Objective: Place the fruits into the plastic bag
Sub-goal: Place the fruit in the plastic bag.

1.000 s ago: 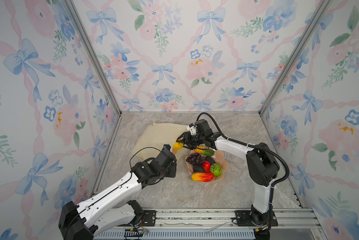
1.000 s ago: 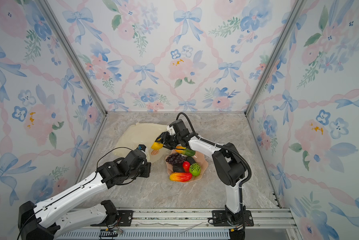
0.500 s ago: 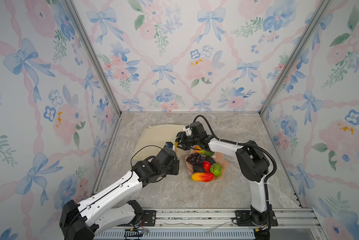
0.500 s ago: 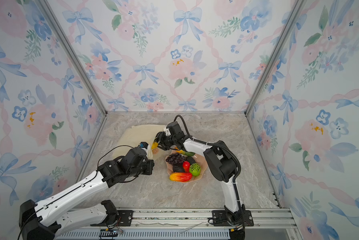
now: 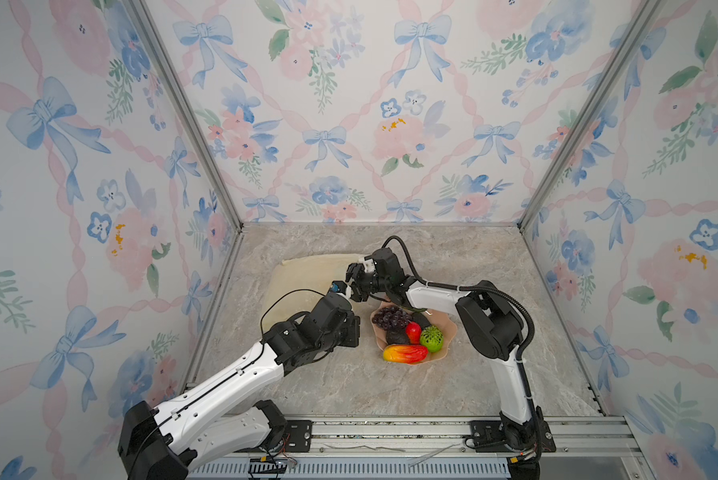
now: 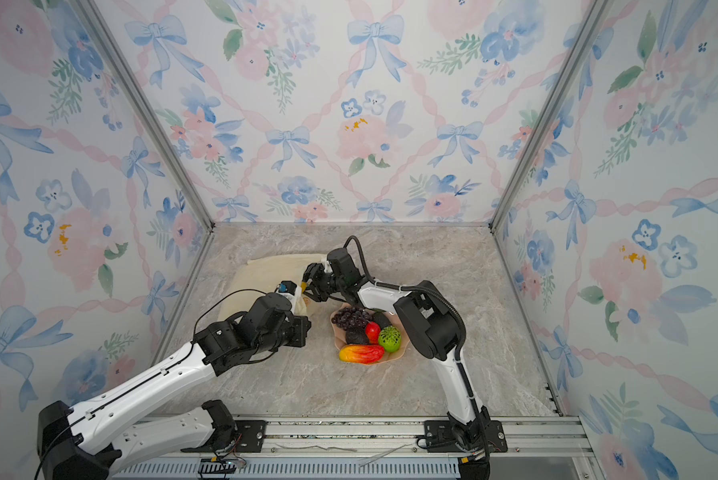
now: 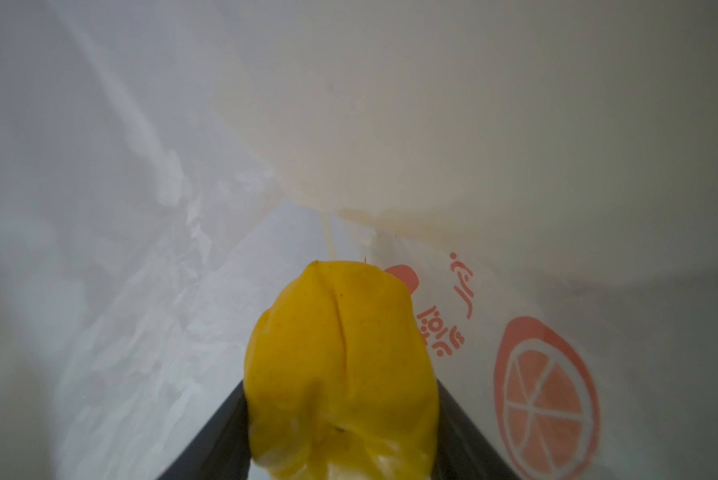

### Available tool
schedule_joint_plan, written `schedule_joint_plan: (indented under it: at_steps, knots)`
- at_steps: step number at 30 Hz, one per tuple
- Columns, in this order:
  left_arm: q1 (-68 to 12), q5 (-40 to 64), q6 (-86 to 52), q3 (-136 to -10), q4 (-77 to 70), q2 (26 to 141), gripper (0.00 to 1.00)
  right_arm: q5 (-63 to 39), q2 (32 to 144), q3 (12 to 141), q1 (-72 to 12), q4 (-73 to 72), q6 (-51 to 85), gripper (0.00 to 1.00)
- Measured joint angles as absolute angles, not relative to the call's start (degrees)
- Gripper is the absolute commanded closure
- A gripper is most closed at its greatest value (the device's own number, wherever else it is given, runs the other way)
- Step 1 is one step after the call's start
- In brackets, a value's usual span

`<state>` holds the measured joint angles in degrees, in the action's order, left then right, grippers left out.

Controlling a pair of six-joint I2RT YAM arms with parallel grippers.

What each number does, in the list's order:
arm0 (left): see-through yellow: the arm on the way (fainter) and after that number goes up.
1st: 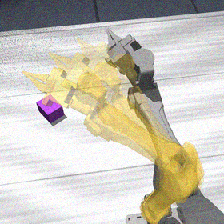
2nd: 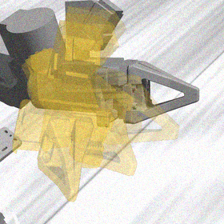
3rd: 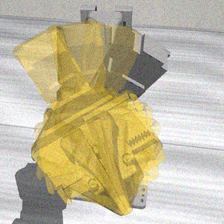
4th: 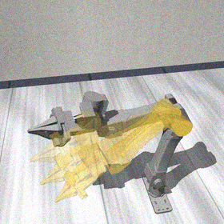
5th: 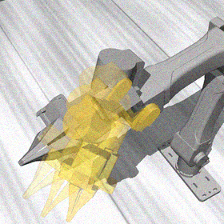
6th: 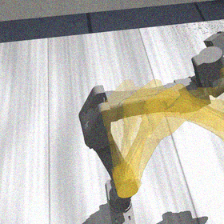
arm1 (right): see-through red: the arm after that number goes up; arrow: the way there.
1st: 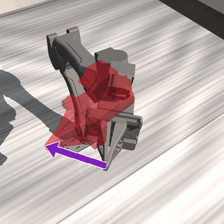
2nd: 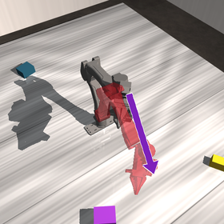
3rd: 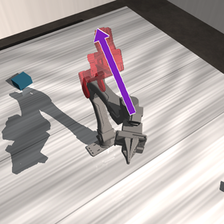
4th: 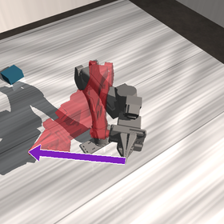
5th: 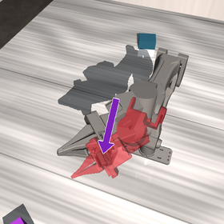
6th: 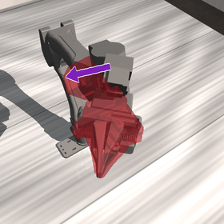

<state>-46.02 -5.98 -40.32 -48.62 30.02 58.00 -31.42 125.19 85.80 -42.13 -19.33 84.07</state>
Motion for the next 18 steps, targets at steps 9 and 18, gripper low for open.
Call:
schedule_joint_plan:
  at_steps: [9,18]
  knots:
    - [-42.78,-9.23,-40.58,-46.37,29.12,50.11,1.00,-29.82,125.16,87.57,-43.68,-10.39,78.78,0.37]
    - [-40.14,-3.38,-40.56,-39.79,21.85,45.19,1.00,-29.08,125.47,92.18,-44.77,-4.38,75.99,0.37]
